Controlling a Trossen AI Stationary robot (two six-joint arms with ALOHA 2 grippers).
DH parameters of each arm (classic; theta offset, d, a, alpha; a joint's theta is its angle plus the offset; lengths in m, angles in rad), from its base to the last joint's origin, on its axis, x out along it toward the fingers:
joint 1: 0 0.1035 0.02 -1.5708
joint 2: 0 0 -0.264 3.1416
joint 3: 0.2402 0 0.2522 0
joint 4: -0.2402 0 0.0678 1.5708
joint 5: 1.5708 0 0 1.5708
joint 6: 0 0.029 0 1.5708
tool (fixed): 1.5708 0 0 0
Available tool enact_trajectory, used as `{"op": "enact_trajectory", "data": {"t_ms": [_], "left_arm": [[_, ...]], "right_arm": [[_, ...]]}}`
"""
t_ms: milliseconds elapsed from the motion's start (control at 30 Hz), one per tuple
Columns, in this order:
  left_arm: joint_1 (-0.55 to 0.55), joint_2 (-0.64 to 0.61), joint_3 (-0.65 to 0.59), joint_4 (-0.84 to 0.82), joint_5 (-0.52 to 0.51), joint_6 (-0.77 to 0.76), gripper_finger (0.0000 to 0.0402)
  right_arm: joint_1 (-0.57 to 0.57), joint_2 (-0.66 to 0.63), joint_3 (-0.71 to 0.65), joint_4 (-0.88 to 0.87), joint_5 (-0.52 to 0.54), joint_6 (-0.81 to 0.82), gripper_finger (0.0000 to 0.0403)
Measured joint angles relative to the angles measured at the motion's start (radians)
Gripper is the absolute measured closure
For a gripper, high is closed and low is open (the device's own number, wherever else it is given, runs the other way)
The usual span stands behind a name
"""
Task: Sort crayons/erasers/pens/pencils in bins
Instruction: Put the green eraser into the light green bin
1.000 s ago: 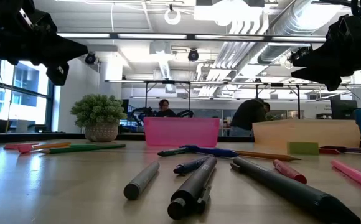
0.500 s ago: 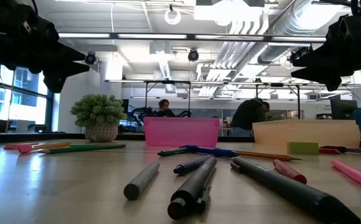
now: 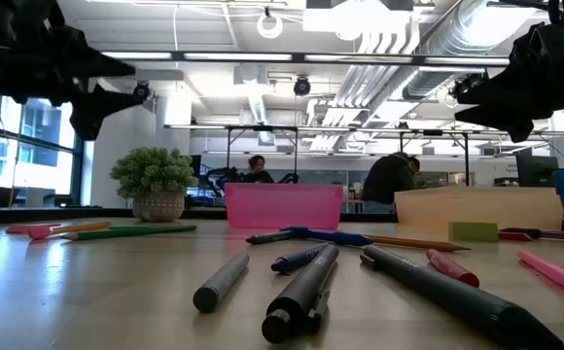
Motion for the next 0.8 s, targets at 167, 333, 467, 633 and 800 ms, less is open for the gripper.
{"op": "enact_trajectory", "data": {"t_ms": [167, 333, 467, 633, 800], "left_arm": [[0.000, 0.005, 0.059, 0.017, 0.004, 0.035, 0.0190], [0.000, 0.063, 0.171, -0.043, 0.004, 0.042, 0.0197], [0.000, 0.155, 0.297, -0.198, -0.026, 0.063, 0.0201], [0.000, 0.298, 0.463, -0.482, -0.057, 0.057, 0.0202], [0.000, 0.442, 0.594, -0.718, -0.055, -0.018, 0.0202]], "right_arm": [[0.000, 0.000, 0.000, 0.000, 0.000, 0.000, 0.0210], [0.000, 0.000, 0.000, 0.000, 0.000, 0.000, 0.0210], [0.000, 0.000, 0.000, 0.000, 0.000, 0.001, 0.0210], [0.000, 0.000, 0.000, 0.000, 0.000, 0.001, 0.0210], [0.000, 0.000, 0.000, 0.000, 0.000, 0.001, 0.0210]]}}
